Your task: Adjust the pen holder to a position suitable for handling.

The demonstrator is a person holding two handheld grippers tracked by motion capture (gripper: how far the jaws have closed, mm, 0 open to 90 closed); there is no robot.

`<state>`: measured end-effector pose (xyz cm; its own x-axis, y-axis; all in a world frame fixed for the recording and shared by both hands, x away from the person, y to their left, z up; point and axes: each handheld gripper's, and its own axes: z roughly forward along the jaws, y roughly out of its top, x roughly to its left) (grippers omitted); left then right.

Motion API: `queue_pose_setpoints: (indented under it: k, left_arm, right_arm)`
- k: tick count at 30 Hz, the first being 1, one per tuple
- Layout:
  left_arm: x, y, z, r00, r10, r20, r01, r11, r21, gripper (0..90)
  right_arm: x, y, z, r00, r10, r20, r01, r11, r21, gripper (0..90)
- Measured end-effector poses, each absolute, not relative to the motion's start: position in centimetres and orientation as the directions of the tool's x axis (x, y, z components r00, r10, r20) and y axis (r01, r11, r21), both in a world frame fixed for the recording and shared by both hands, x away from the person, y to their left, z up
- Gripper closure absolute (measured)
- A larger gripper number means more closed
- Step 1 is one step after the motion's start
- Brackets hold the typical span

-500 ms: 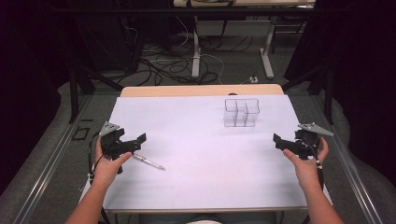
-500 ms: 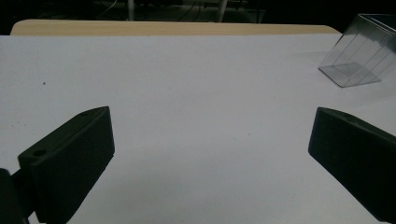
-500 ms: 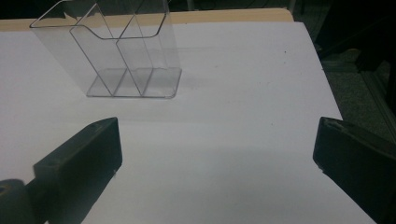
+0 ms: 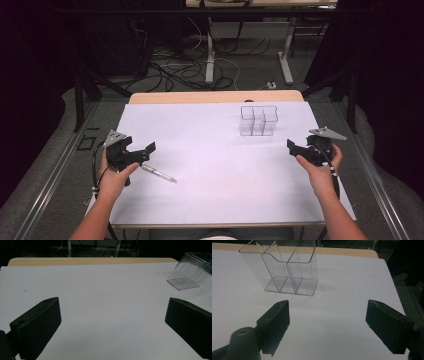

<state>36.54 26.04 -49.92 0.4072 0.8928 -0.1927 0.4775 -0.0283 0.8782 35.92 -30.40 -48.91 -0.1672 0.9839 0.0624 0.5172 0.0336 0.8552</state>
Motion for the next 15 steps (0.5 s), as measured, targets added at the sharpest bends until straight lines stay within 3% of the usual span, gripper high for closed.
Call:
queue_pose_setpoints:
  k: [6,7,11,15]
  left_arm:
    - [36.4,25.9,-49.9,0.415,0.893,-0.174,0.468,-0.045,0.883,0.3]
    - [36.4,25.9,-49.8,0.415,0.894,-0.171,0.467,-0.048,0.883,0.3]
    - [36.3,25.8,-49.8,0.418,0.894,-0.163,0.464,-0.056,0.884,0.3]
    - [36.3,25.8,-49.8,0.416,0.895,-0.163,0.464,-0.055,0.884,0.3]
  right_arm:
    - [36.5,-30.1,-48.2,-0.185,0.981,0.054,0.516,0.05,0.855,30.6]
    - [36.9,-30.2,-47.9,-0.184,0.982,0.05,0.505,0.051,0.862,36.0]
    - [37.9,-30.4,-47.2,-0.181,0.982,0.053,0.517,0.049,0.854,42.3]
    - [38.9,-30.3,-46.5,-0.182,0.982,0.042,0.52,0.06,0.852,44.2]
